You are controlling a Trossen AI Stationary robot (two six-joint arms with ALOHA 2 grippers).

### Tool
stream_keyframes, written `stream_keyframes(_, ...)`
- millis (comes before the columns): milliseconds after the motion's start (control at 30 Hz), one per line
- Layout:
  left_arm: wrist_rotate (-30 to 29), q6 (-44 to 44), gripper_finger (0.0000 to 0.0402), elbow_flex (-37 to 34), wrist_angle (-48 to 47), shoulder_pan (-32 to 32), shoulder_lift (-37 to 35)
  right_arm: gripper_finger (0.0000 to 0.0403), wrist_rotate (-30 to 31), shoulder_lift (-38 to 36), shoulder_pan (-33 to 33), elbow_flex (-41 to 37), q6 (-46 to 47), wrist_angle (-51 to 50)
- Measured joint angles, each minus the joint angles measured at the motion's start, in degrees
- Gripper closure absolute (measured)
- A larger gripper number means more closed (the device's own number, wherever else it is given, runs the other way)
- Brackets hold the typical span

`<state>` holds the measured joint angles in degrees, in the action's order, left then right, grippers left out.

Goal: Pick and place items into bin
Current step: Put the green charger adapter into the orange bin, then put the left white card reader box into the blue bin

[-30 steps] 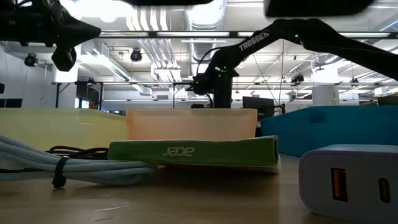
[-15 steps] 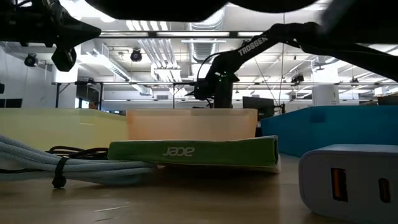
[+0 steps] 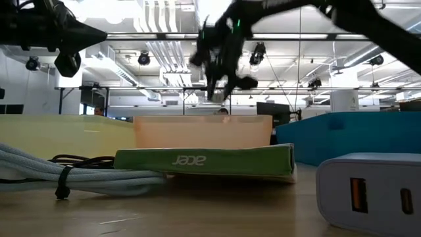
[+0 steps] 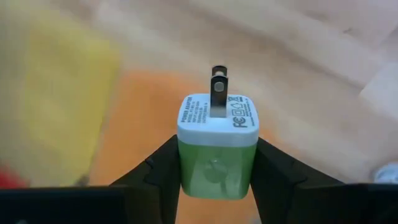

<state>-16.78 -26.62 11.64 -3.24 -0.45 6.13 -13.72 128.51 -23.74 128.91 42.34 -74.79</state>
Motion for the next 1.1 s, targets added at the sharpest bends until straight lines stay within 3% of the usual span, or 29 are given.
stream_keyframes(200,0.0,0.0,0.0402,-0.1,-0.4,0.0,0.0,0.0244,-0.2,-3.2,9.4,-1.6,1.5,-1.3)
stream_keyframes(400,0.0,0.0,0.0402,-0.2,-0.2,0.0,0.1,0.0254,5.9,0.6,14.9,-2.0,3.1,-3.0)
stream_keyframes(667,3.1,-0.1,0.039,-0.3,-0.9,0.0,0.8,0.0153,13.4,0.1,21.4,-2.0,-2.8,-5.3)
stream_keyframes(867,3.4,-0.1,0.0347,-0.4,-1.8,0.0,1.7,0.0091,15.5,-0.3,29.9,-2.1,-17.3,-6.7)
stream_keyframes(1000,4.3,0.0,0.0326,-0.4,-1.8,0.0,1.6,0.0077,16.9,-0.3,37.4,-3.0,-30.7,-9.1)
stream_keyframes(1100,5.9,0.0,0.032,-0.4,-1.8,0.0,1.7,0.0075,21.3,-0.3,42.7,-4.1,-34.7,-8.8)
